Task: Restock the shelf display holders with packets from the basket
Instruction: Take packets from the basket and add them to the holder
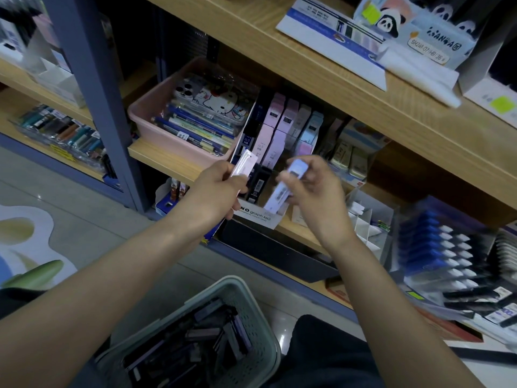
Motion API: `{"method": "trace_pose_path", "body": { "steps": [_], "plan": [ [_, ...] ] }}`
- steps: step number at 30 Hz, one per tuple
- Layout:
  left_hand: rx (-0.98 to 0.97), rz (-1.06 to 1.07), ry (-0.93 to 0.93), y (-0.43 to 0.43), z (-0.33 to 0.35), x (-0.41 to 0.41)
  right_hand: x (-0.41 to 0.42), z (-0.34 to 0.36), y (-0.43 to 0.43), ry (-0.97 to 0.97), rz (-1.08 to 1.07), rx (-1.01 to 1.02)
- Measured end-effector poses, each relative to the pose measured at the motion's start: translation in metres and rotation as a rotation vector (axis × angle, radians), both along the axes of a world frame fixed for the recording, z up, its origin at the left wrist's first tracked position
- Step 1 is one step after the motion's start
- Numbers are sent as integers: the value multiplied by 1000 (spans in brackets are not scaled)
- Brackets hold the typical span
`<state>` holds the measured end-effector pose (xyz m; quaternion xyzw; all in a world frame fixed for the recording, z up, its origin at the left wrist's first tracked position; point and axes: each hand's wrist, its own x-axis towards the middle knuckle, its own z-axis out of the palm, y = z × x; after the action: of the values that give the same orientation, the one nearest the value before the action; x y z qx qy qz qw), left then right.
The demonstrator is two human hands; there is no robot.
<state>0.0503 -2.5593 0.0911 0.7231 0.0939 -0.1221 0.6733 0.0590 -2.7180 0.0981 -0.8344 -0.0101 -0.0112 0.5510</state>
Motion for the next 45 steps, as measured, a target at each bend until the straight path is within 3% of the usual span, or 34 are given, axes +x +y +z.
{"method": "trace_pose_path", "body": {
  "steps": [3,13,23,30,34,39,45],
  "plan": [
    [-9,32,11,0,1,1,9,-10,-15,-67,-103,-81],
    [-58,-5,-21,-1,0,-2,10,-28,-25,-207,-55,-576],
    [-22,-16,-69,-3,-5,-1,11,-31,-20,-263,-13,-791],
    [32,-60,-120,1,-6,-3,12,-32,-15,-229,-37,-779],
    [173,-75,-206,2,-10,-3,6,-24,-10,-296,-29,-484],
    [213,-75,-296,-2,-9,-5,-10,-7,3,-124,195,-259],
    [217,-23,-399,-8,-7,-7,-22,-7,7,-33,316,-238]
  ]
}}
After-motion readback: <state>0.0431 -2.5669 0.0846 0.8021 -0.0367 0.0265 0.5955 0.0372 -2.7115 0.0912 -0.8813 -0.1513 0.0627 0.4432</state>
